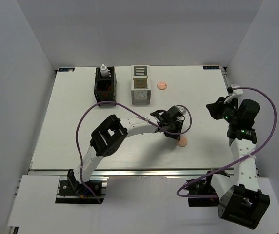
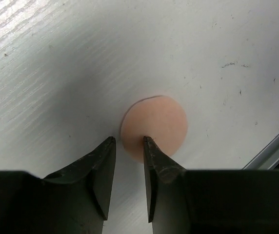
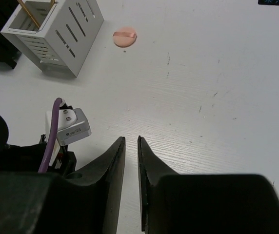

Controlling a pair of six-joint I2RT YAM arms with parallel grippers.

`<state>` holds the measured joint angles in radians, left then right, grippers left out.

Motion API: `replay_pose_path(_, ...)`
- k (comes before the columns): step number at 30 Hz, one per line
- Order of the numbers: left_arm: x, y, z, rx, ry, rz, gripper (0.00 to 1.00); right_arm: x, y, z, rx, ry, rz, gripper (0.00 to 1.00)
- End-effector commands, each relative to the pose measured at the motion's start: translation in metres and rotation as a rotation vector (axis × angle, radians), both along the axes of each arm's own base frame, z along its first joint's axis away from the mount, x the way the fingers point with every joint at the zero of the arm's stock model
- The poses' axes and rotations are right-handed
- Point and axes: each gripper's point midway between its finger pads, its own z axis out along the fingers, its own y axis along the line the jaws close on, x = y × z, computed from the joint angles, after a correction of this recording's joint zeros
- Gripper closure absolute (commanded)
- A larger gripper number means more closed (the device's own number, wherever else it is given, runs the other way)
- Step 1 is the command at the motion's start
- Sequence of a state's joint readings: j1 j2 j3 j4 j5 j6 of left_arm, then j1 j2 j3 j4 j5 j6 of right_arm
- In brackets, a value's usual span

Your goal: Organize the makeup

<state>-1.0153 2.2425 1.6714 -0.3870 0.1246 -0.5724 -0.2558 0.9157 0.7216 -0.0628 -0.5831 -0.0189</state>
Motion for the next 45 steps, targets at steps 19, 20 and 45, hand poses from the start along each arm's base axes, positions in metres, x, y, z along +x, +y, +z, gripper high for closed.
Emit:
replay_pose_path(19, -0.028, 0.024, -0.049, 0.228, -0.04, -0.094, 1.0, -0.017, -0.002, -0.04, 0.06, 0.137, -0.027, 0.78)
replay_pose_path(20, -0.013, 0.031, -0.042, 0.229, -0.068, -0.051, 1.0, -0.018, -0.001, -0.043, 0.063, 0.144, -0.026, 0.78)
replay_pose_path(45, 0.268, 0.116, 0.22, -0.368, -0.373, 0.453, 1.0, -0.031, 0.011, -0.075, 0.068, 0.203, 0.056, 0.76)
